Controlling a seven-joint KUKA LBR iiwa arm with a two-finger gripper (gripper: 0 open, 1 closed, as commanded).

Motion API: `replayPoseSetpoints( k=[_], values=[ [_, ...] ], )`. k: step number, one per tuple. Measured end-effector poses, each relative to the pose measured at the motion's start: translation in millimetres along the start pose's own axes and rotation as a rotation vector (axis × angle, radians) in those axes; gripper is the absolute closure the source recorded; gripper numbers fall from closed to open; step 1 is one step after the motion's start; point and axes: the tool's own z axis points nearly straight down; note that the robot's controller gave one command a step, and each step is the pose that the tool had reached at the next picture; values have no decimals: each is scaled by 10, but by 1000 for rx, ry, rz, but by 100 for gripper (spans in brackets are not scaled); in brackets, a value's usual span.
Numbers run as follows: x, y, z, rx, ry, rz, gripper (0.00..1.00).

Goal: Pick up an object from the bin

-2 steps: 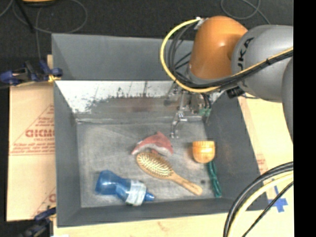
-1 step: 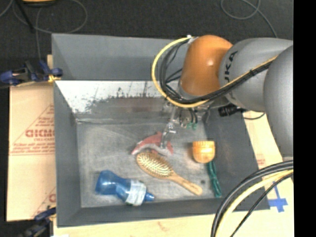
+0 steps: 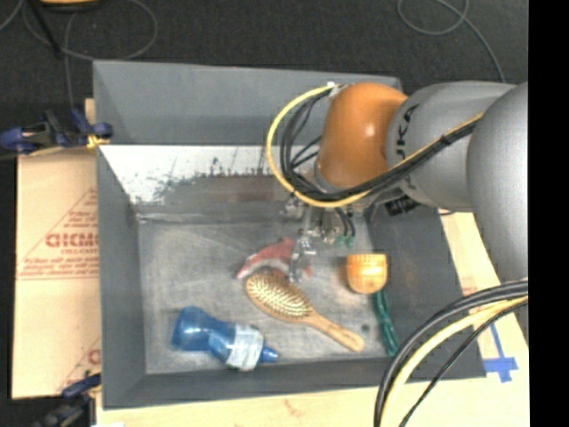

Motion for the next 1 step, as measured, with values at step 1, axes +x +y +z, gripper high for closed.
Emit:
replayPoseSetpoints(
  k=[1],
  values=[
    [-106, 9, 113, 0, -3, -77, 0]
  ],
)
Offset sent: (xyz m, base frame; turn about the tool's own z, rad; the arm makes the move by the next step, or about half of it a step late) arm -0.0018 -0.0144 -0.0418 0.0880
